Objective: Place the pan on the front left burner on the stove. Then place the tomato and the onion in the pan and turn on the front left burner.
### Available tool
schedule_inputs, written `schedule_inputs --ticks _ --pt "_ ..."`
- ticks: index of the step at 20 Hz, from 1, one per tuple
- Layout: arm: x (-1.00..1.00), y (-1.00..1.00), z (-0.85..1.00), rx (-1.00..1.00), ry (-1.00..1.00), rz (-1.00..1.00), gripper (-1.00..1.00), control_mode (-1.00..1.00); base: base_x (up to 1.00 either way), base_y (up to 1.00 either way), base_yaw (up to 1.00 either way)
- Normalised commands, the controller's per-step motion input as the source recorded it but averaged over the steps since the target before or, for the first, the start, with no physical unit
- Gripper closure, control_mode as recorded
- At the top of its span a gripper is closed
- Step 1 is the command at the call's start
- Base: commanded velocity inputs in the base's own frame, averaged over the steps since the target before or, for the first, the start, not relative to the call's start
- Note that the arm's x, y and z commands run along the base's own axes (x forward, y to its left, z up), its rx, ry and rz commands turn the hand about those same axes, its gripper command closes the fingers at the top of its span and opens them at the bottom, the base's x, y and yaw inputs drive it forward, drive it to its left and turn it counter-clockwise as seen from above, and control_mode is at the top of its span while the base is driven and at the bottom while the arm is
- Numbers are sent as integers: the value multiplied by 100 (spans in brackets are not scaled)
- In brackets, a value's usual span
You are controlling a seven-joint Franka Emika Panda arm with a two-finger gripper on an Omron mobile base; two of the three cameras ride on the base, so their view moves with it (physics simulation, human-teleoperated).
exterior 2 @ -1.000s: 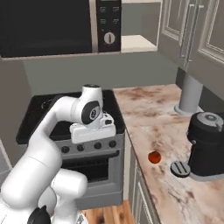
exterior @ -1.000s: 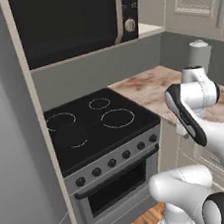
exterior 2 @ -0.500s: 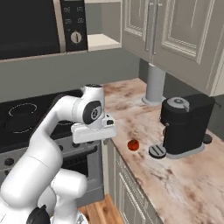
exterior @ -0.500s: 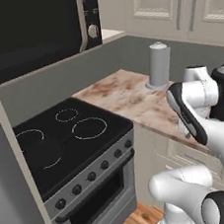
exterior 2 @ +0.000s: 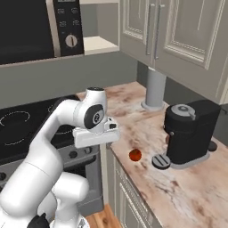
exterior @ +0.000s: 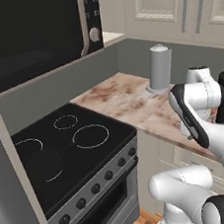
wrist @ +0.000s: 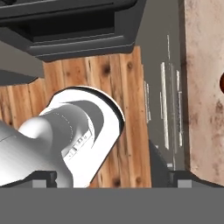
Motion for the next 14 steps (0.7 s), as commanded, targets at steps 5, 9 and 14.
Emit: schedule_inputs --ticks 5,9,14 --pt "4 0 1 0 0 -2 -100 -100 33 0 -8" --pt "14 -13 2 0 3 -26 -100 -100 0 0 0" --pt "35 -24 0 0 4 -42 -100 -100 0 0 0"
